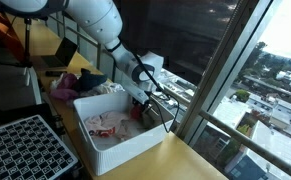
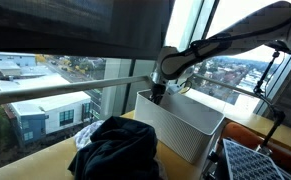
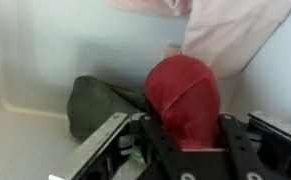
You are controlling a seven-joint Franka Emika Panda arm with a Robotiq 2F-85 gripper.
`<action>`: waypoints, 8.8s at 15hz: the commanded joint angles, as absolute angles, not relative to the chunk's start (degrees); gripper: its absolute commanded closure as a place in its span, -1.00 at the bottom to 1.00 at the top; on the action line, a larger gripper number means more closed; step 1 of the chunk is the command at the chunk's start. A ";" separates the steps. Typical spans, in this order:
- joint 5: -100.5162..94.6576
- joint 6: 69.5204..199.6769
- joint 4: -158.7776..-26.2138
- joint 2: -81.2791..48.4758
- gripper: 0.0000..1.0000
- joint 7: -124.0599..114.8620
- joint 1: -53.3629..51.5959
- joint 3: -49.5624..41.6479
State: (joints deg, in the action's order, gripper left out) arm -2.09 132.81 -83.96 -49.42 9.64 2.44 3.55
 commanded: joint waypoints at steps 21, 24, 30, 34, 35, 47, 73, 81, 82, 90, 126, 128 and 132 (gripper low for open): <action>-13.17 132.43 -110.32 -17.47 -0.05 -11.04 -15.91 5.05; -12.76 132.34 -112.12 -16.14 -0.47 -10.73 -15.17 5.03; -11.94 133.04 -115.57 -12.32 -1.00 -9.42 -11.75 4.37; -11.61 134.23 -117.88 -11.77 -1.00 -7.62 -7.60 2.79; -11.29 134.94 -118.44 -12.39 -1.00 -6.76 -6.45 2.30; -7.30 145.41 -119.29 -29.07 -1.00 -1.71 -1.81 1.51; 2.00 114.02 -82.56 -36.20 0.91 23.65 10.46 4.24; -0.40 112.63 -82.75 -23.02 0.91 17.53 -0.14 4.84; -0.83 114.16 -83.78 -22.18 0.91 15.12 -2.51 5.33; -9.32 120.69 -89.01 -22.01 0.91 -3.09 -20.13 10.55; -13.14 153.87 -121.04 -27.97 -1.00 -12.33 -19.10 7.86; -13.18 153.95 -121.68 -28.82 -0.45 -12.04 -19.34 7.08; -11.76 152.27 -122.59 -26.85 0.14 -10.86 -18.21 7.55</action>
State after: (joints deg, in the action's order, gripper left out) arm -13.96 152.95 -121.41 -28.81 -13.05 -19.12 7.65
